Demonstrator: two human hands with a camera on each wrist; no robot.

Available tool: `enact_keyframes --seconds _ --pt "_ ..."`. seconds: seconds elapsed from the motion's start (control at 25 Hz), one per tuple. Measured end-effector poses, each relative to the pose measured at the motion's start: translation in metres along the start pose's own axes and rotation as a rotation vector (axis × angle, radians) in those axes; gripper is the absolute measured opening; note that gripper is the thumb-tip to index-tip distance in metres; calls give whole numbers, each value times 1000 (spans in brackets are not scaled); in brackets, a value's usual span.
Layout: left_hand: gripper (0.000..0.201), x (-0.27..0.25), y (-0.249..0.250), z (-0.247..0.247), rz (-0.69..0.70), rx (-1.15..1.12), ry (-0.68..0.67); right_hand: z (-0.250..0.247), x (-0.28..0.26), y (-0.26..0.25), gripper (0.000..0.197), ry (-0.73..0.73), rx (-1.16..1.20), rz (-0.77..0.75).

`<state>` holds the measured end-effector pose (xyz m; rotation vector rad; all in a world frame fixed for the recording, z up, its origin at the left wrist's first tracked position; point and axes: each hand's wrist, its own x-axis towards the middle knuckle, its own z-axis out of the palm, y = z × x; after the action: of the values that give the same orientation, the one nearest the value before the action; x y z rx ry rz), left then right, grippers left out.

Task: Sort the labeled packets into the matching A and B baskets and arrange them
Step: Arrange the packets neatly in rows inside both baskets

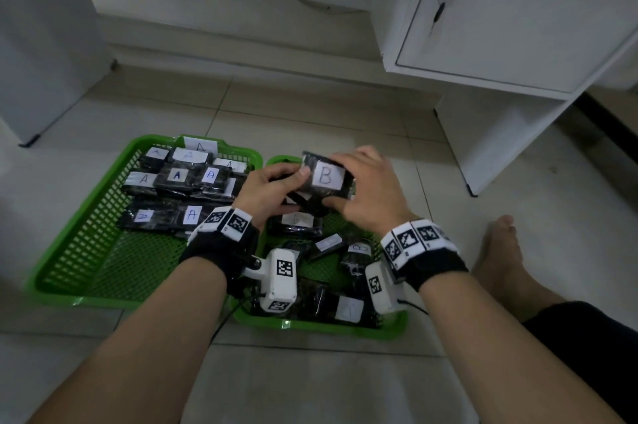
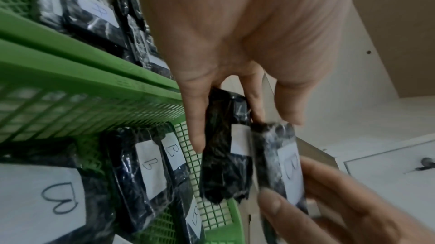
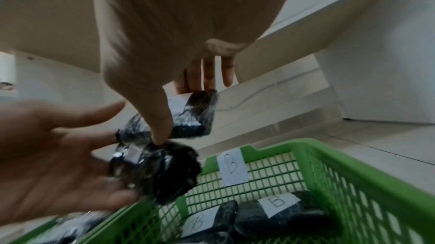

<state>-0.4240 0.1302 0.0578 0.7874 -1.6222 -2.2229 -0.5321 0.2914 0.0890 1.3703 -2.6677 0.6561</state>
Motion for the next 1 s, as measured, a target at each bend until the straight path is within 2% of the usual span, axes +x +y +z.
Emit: enact_keyframes --seconds 0.12,0.2,0.28,0.48,0.64,0.8,1.0 --pt "23 9 -4 -16 64 -13 109 -1 8 28 54 2 -48 154" --pt "26 13 -14 -30 103 -12 150 10 10 41 53 -112 -156 204" --pt "36 12 -25 -37 122 0 152 26 12 43 56 -223 -279 166" --pt "46 14 -33 -42 153 54 93 56 22 42 50 -340 -481 128" --pt "46 15 -32 -40 151 76 94 71 22 50 31 -447 -412 158" --pt "47 15 -33 -41 138 57 94 71 26 56 31 -513 -293 258" --pt "47 16 -33 -41 111 60 90 67 23 61 26 -557 -268 252"
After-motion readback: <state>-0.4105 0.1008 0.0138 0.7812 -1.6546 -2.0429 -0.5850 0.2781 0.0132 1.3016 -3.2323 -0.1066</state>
